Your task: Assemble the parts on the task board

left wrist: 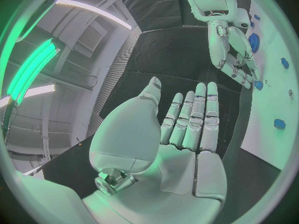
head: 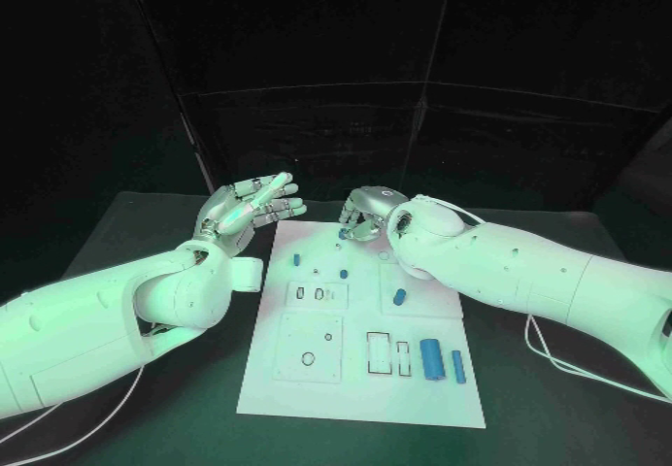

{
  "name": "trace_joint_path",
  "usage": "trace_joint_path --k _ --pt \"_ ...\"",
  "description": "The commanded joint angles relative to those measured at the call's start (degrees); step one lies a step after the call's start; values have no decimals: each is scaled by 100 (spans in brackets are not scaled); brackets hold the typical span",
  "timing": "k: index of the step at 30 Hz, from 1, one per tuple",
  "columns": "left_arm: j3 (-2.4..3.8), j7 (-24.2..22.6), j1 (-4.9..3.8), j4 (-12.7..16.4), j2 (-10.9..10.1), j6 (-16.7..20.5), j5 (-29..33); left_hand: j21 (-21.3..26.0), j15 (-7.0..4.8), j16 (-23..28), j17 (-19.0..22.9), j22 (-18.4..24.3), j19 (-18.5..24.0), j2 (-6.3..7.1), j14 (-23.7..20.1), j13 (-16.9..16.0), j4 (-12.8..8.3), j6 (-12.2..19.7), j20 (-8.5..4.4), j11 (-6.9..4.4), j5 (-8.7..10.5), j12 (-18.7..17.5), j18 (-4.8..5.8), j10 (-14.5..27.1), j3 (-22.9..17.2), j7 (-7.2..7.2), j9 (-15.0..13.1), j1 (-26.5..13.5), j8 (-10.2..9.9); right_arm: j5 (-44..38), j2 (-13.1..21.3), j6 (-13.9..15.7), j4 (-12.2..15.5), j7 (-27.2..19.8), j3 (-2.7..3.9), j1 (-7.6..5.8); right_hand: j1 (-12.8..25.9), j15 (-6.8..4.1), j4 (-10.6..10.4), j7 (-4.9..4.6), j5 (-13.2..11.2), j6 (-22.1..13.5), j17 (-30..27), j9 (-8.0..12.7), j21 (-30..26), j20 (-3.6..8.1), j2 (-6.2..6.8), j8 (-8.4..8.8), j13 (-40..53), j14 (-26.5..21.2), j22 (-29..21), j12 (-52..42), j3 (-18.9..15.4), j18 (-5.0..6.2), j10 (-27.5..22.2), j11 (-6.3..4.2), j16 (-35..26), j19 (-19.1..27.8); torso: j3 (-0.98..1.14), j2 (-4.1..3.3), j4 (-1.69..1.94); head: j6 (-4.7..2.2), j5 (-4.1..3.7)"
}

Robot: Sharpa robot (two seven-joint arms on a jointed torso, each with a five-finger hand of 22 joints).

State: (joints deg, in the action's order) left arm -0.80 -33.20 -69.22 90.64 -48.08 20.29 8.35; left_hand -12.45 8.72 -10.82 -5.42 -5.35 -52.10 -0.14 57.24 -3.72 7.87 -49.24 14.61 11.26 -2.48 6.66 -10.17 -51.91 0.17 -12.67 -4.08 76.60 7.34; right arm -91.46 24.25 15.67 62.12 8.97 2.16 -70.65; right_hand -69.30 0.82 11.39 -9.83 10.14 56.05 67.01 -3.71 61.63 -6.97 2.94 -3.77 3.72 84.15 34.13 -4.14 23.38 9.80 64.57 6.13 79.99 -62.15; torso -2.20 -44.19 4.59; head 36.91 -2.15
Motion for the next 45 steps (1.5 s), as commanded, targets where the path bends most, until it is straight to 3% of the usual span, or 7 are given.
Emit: trace_joint_path --k 1,13,20,23,28,34,45 --pt "5 -15 -13 4 4 -73 -19 33 -10 36 12 12 -52 -63 52 4 -39 -47 10 -1 -16 -32 -23 -57 19 -117 9 -5 -42 82 7 -37 25 -43 2 -13 10 39 -41 1 -26 -51 -7 6 -17 -14 30 33 9 171 -1 17 -1 27 -22 0 12 24 1 1 4 -2 8" --pt "5 -23 -14 -40 -45 -81 -19 34 -10 37 12 13 -55 -66 54 4 -42 -50 9 -2 -16 -33 -23 -59 21 -116 9 -6 -43 746 884 512 783 39 26 -50 54 45 -147 -102 -1 -146 115 2 37 -23 178 29 81 198 64 -182 -127 14 348 5 83 -32 19 45 -62 -88 11" --pt "4 -22 -14 -87 -51 -82 -18 35 -11 37 13 14 -58 -68 58 3 -45 -54 9 -3 -16 -33 -23 -64 24 -113 9 -6 -43 1504 1678 154 1276 443 116 -89 279 -197 -650 97 382 -401 227 -29 35 169 505 -44 842 215 67 -1379 -1037 9 1375 -282 155 -117 46 77 -135 -108 18" --pt "4 -23 -14 -97 -40 -84 -18 36 -12 38 13 16 -64 -70 62 3 -48 -58 7 -5 -16 -34 -24 -69 27 -111 9 -8 -44 1602 1859 -48 1324 573 126 -95 -422 -228 -1259 195 554 -539 431 -84 57 175 290 -196 2503 257 128 -3168 -2129 -105 329 -217 268 -254 57 81 -162 -98 23" --pt "3 -21 -13 -133 -4 -94 -18 36 -14 38 14 17 -72 -73 66 2 -52 -62 6 -6 -17 -36 -25 -73 32 -109 9 -9 -45 1668 1943 -322 1290 683 132 -99 -616 -109 -1828 -8 484 -810 980 -37 246 113 338 -209 4583 348 421 -5302 -2492 -72 765 -208 514 -402 73 78 -169 -90 10" --pt "3 -14 -11 -181 39 -101 -18 36 -14 39 15 17 -76 -74 68 2 -54 -63 5 -7 -17 -37 -25 -75 33 -108 9 -10 -46 1520 1847 -638 1164 775 133 -98 -824 -45 -2051 -22 434 -881 1499 -36 909 75 293 -299 6530 435 1533 -7036 -2620 -253 1425 -123 734 -996 65 63 -141 -68 -25" --pt "2 -6 -11 -214 79 -108 -18 35 -15 39 15 17 -78 -75 69 2 -55 -64 5 -7 -17 -37 -25 -76 34 -108 9 -10 -46 1304 1651 -870 1017 752 132 -94 -1004 -26 -2045 -40 438 -885 1649 -37 1059 48 179 -365 6952 457 1759 -7391 -2602 -288 1550 -106 794 -1088 78 54 -144 -55 -6"
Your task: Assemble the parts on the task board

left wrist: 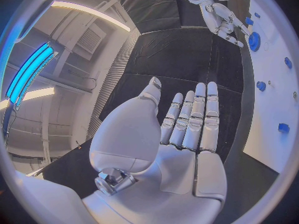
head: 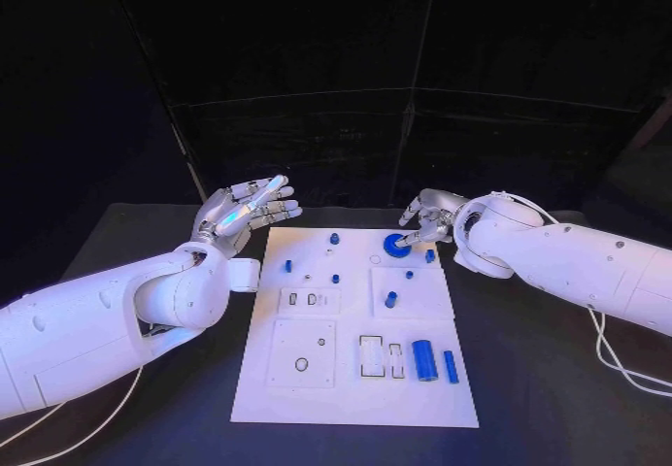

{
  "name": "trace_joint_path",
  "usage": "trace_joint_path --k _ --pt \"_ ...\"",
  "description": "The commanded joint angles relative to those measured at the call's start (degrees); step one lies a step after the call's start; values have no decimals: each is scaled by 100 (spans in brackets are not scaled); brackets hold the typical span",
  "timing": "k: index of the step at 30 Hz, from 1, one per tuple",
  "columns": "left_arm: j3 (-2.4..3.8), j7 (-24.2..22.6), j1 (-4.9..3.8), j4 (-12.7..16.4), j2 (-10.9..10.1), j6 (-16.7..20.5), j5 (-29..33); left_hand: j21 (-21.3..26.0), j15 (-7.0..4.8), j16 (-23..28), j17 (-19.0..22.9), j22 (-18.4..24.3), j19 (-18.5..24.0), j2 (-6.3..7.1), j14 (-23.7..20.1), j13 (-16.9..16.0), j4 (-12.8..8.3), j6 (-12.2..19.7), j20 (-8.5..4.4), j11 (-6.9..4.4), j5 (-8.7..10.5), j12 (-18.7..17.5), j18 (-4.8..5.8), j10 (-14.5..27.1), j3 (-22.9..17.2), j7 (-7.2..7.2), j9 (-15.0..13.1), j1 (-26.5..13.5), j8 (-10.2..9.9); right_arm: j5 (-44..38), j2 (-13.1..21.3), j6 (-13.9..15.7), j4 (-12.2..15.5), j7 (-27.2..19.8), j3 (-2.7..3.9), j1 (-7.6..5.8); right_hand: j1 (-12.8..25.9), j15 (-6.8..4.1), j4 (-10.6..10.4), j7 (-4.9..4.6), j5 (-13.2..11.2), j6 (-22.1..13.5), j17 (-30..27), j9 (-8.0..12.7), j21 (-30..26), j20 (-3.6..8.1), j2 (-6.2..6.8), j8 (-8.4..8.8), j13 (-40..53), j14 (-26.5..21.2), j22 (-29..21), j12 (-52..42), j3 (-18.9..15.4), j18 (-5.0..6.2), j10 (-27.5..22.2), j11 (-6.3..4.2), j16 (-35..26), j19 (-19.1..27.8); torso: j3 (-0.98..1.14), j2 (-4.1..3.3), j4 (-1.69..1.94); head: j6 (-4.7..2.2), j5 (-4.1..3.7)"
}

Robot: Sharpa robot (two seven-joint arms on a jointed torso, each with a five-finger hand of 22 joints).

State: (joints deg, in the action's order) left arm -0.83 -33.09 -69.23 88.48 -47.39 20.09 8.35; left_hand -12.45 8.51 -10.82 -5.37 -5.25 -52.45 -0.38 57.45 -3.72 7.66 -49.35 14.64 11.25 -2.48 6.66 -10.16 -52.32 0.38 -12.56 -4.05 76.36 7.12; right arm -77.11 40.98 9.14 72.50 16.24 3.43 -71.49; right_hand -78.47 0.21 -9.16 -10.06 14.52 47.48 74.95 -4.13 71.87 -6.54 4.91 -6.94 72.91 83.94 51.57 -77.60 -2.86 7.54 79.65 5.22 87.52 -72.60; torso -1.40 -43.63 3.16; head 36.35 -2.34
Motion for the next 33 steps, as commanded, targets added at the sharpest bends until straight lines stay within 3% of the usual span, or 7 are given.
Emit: trace_joint_path --k 1,10,18,33 --pt "4 -16 -9 2 12 -87 -18 35 5 39 10 7 -43 -52 49 2 -34 -53 2 -7 -17 -37 -27 -35 13 -119 6 13 -24 -166 -36 -225 -32 25 5 -10 -110 34 23 -14 29 -15 863 3 43 4 -38 -60 51 479 26 -61 35 -63 46 -17 44 -48 -4 -1 -2 0 19" --pt "4 -4 -9 -3 16 -77 -18 35 3 41 11 8 -53 -58 53 2 -37 -56 0 -8 -17 -40 -27 -38 17 -118 7 11 -27 -450 -148 -298 -87 21 4 -6 -282 22 151 6 75 57 929 -1 105 13 -149 -125 221 490 111 -195 152 -75 122 -35 70 -79 -2 -2 3 21 27" --pt "4 8 -9 -6 11 -64 -18 35 2 42 12 9 -60 -66 56 3 -41 -57 -1 -8 -17 -44 -27 -38 17 -119 8 12 -30 -533 -192 -394 -98 9 3 -2 -316 18 189 13 97 89 965 -3 133 16 -166 -147 265 497 160 -227 188 -83 143 -41 82 -98 2 3 -14 35 46" --pt "4 11 -9 -19 13 -63 -18 36 2 45 14 12 -71 -76 60 3 -51 -57 -2 -8 -17 -50 -27 -38 18 -120 9 18 -36 -659 -205 -496 -112 18 2 2 -395 4 301 34 72 187 1001 -8 172 27 -188 -202 358 503 222 -294 270 -93 192 -60 95 -118 3 2 -9 54 23"
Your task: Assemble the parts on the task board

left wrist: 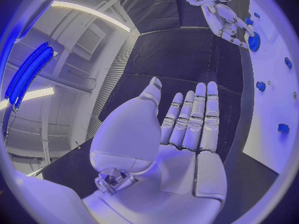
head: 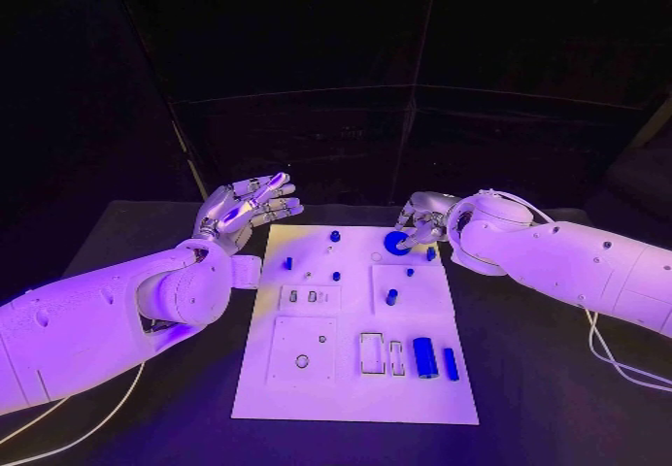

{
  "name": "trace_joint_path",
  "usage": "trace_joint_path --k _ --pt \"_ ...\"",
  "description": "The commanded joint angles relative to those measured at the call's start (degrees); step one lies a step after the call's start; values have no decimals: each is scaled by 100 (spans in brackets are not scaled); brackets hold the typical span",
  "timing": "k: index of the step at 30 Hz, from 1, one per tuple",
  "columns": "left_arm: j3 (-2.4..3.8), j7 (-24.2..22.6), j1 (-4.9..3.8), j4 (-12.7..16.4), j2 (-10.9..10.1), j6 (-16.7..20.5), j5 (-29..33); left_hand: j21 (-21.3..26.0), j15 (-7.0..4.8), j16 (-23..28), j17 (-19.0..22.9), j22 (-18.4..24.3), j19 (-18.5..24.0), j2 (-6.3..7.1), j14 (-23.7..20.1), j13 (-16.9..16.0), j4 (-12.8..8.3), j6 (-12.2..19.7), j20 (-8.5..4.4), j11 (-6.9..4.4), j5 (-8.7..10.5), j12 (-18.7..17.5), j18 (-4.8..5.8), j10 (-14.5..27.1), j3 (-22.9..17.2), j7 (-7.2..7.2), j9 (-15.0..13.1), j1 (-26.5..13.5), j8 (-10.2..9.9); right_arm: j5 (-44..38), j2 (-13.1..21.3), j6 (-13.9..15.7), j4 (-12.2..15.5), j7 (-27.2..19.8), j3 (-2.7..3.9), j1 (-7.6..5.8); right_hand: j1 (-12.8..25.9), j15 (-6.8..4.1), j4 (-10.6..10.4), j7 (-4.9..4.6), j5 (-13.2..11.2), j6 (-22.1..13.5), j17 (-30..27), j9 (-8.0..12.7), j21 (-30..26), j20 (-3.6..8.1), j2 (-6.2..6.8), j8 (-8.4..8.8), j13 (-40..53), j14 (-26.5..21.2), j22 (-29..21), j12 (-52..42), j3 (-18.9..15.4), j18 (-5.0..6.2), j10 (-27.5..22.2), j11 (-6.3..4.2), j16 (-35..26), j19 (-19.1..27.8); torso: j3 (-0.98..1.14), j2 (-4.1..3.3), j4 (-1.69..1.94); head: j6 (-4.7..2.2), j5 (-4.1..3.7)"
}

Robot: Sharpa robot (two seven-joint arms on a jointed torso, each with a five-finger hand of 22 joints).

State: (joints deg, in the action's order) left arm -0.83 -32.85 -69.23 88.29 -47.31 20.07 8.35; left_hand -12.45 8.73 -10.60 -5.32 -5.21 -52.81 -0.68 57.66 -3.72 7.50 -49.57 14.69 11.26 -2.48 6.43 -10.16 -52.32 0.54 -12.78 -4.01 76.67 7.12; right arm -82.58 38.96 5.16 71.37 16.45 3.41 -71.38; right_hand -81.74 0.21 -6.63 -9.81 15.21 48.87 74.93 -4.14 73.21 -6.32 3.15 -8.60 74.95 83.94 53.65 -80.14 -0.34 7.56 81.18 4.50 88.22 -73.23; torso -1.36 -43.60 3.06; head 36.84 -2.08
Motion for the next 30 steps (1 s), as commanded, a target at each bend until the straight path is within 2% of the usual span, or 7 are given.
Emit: trace_joint_path --k 1,20,23,27,30 --pt "4 -13 -9 -1 5 -61 -18 36 -20 23 9 8 -35 -46 39 3 -36 -36 -7 -8 -17 -27 -27 -39 2 -98 5 -13 -36 -118 -4 -107 1 -3 4 -8 -73 3 55 9 2 50 1007 -7 41 6 -13 -37 158 504 18 -42 24 -96 41 11 27 -56 -1 -1 0 5 -2" --pt "4 -11 -9 -3 -2 -55 -18 38 -20 25 11 10 -44 -54 42 4 -46 -38 -8 -8 -16 -31 -27 -40 2 -97 6 -6 -40 -207 -65 -181 -46 -19 2 3 -144 -5 175 18 -38 122 1036 -4 65 15 -56 -69 258 509 50 -114 123 -101 99 2 37 -61 1 -1 3 3 -18" --pt "4 -11 -9 -4 -2 -55 -18 38 -20 25 11 10 -44 -54 42 4 -46 -38 -8 -8 -16 -31 -27 -40 2 -97 6 -6 -40 -235 -81 -179 -58 -16 1 9 -151 -9 211 24 -87 172 1048 -6 77 18 -81 -90 280 512 69 -130 161 -104 112 -3 41 -68 1 -3 7 9 -21" --pt "4 -11 -9 -4 -5 -54 -18 38 -20 25 11 10 -44 -54 42 4 -46 -38 -8 -8 -16 -31 -27 -40 2 -97 6 -6 -40 -306 -96 -180 -72 -14 1 19 -186 -21 301 39 -305 279 1064 -5 94 29 -146 -126 300 514 90 -142 284 -106 123 -18 47 -72 0 -1 7 16 -19" --pt "4 -10 -9 -4 -7 -53 -18 38 -20 25 11 10 -44 -54 42 4 -46 -38 -8 -8 -16 -31 -27 -40 2 -97 6 -6 -40 -357 -107 -164 -78 -15 1 29 -194 -28 352 47 -335 341 1071 -1 111 35 -176 -138 316 515 116 -151 366 -110 134 -27 49 -82 2 -1 4 15 -16"
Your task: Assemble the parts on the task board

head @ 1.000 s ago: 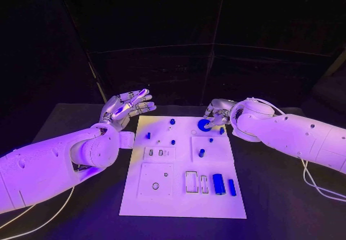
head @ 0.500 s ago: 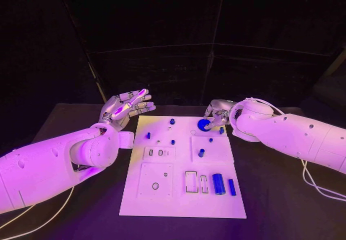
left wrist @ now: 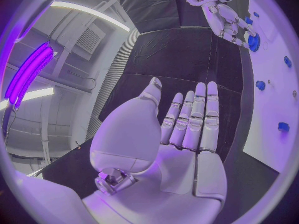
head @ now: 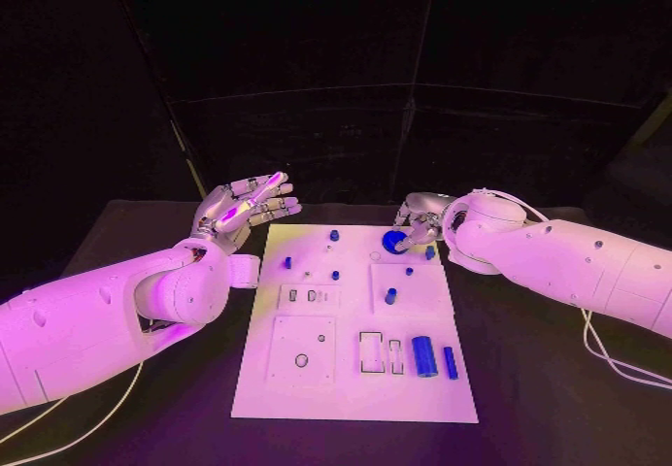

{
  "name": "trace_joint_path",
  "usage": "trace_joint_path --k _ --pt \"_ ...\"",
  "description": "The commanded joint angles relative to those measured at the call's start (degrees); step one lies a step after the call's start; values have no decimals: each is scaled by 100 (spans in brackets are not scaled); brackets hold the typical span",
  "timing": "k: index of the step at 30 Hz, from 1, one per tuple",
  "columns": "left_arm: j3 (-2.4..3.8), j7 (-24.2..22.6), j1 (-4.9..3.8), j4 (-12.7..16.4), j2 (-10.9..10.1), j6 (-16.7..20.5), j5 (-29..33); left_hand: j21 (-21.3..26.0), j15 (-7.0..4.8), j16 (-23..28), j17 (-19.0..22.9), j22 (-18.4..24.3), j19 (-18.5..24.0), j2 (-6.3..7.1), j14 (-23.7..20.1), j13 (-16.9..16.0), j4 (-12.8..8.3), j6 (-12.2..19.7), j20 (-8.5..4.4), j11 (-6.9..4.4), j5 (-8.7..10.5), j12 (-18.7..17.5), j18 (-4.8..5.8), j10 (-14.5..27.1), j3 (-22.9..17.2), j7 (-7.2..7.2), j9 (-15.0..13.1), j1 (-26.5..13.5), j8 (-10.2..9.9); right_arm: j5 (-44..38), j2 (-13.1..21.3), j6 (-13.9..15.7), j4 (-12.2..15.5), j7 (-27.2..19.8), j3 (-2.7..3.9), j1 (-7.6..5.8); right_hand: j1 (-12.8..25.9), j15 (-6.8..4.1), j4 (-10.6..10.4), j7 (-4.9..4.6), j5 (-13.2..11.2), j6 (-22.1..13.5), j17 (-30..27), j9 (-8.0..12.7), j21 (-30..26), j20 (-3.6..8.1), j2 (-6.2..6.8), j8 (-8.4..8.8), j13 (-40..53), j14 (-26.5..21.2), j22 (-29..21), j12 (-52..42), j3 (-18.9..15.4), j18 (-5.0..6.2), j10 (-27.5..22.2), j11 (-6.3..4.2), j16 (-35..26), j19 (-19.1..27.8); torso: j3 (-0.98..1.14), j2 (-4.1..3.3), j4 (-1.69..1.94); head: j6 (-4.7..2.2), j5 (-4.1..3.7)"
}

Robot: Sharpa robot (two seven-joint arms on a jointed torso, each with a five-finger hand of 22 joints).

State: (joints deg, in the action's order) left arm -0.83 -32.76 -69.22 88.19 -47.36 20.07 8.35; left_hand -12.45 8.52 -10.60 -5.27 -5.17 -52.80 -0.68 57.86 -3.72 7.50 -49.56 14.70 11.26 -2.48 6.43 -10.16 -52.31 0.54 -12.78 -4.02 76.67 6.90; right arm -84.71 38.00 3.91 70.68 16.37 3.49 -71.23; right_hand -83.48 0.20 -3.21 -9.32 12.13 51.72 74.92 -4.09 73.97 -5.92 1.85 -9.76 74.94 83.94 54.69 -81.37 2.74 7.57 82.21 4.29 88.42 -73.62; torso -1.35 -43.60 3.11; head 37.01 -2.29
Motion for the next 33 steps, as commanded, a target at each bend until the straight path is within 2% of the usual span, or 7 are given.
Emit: trace_joint_path --k 1,11,18,22,25,28,33 --pt "4 -19 -9 5 -2 -54 -18 38 0 25 5 6 -45 -54 22 4 -46 -38 -9 -8 -16 -31 -27 -40 3 -97 7 -6 -18 -175 -16 -27 -10 -6 -7 17 -21 -30 24 2 -28 80 1076 -6 37 -2 -54 -29 327 516 15 -35 81 -111 38 -9 30 -44 2 -1 -1 -4 6" --pt "4 -17 -9 7 -7 -50 -18 38 0 25 5 6 -45 -54 22 4 -46 -38 -9 -8 -16 -31 -27 -40 3 -97 7 -6 -18 -372 -25 286 12 -10 -8 37 1 -118 185 121 -143 528 1107 -8 74 70 -229 -100 506 522 66 -157 504 -117 169 -111 39 -63 0 3 -1 15 4" --pt "4 -15 -9 9 -10 -50 -18 38 0 25 5 6 -45 -54 22 4 -46 -38 -9 -8 -16 -31 -27 -40 3 -97 7 -6 -18 -471 2 745 140 -39 -7 42 133 -161 262 175 -52 702 1148 -2 114 114 -195 -73 677 531 137 -276 715 -131 286 -160 51 -100 4 4 -2 10 6" --pt "4 -13 -9 11 -18 -46 -18 38 0 25 5 6 -45 -54 22 4 -46 -38 -9 -8 -16 -31 -27 -40 3 -97 7 -6 -18 -504 58 925 312 -25 -7 42 202 -166 277 180 -56 724 1152 4 121 122 -168 -38 700 532 148 -291 774 -134 303 -166 52 -108 -3 2 8 -2 2" --pt "4 -13 -9 15 -27 -44 -18 41 -1 30 8 10 -59 -66 27 3 -62 -43 -11 -10 -17 -38 -26 -45 6 -95 8 2 -24 -515 122 1041 554 17 -6 41 250 -168 282 181 -53 739 1152 6 124 126 -150 -18 709 532 152 -295 809 -135 309 -168 52 -110 -6 8 3 -8 16" --pt "4 -12 -9 24 -34 -44 -18 41 -1 30 8 10 -59 -66 27 3 -62 -43 -11 -10 -17 -38 -26 -45 6 -95 8 2 -24 -528 156 1108 788 77 -5 39 271 -169 284 182 -52 745 1154 7 125 127 -143 -9 712 532 155 -297 823 -135 311 -169 52 -112 -6 6 6 -13 20" --pt "4 -10 -10 38 -44 -43 -18 41 -1 30 8 10 -59 -66 27 3 -62 -43 -11 -10 -17 -38 -26 -45 6 -95 8 2 -24 -635 80 1140 1023 136 -4 37 318 -171 292 185 -50 761 1160 8 126 129 -125 14 721 534 155 -300 865 -135 317 -171 54 -113 -8 2 13 -26 18"
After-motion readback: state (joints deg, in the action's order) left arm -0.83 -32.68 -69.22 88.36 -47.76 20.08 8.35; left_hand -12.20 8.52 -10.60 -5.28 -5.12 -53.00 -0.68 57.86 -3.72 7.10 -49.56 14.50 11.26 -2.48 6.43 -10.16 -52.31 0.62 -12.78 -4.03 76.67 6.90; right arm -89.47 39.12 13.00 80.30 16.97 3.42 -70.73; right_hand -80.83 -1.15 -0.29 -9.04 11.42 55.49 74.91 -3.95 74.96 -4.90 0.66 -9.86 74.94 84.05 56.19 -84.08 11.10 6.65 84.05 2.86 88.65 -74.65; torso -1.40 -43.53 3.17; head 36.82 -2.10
